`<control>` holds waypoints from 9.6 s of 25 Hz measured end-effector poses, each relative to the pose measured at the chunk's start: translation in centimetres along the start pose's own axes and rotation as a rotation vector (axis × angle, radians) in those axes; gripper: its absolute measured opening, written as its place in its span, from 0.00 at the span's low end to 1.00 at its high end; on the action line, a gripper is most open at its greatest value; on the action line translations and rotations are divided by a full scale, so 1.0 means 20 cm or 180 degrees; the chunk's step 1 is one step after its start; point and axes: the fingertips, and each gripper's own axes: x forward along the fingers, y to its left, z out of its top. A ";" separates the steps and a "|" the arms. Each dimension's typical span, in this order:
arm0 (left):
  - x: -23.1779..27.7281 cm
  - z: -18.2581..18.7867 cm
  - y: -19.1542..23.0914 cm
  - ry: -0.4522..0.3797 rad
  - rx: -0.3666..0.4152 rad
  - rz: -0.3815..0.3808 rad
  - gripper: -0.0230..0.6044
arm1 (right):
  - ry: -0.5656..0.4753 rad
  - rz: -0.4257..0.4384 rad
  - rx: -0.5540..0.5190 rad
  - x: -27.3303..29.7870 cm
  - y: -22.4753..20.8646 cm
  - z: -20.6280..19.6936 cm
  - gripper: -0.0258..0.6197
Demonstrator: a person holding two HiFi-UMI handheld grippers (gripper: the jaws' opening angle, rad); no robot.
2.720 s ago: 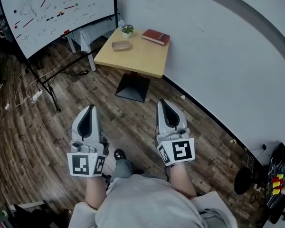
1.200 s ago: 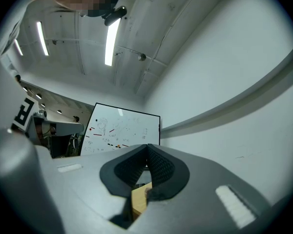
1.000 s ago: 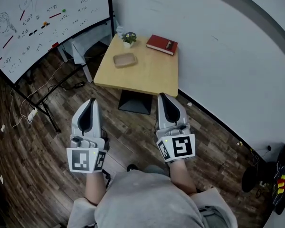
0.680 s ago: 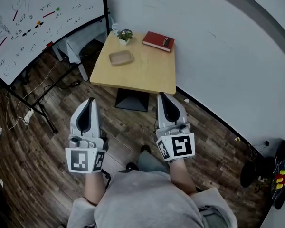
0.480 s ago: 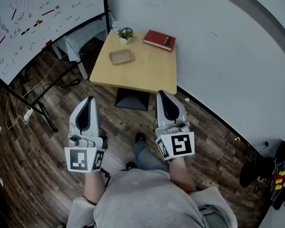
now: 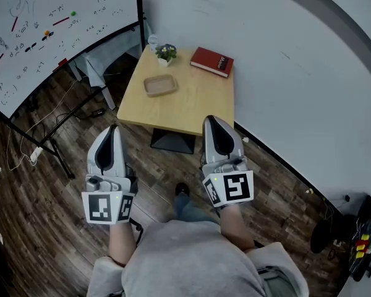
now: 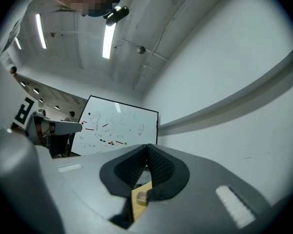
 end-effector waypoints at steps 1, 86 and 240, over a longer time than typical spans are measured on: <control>0.03 -0.01 0.01 -0.0006 0.0002 0.0011 0.04 | -0.0007 0.0007 -0.0002 0.04 -0.02 0.00 0.04; 1.37 -1.10 0.76 0.1085 -0.0397 0.0686 0.04 | 0.1047 0.0654 0.0600 1.75 -0.50 -1.07 0.04; 1.41 -1.01 0.23 0.1295 -0.0024 0.0725 0.33 | 0.1037 0.1083 0.0621 1.49 -0.55 -0.87 0.29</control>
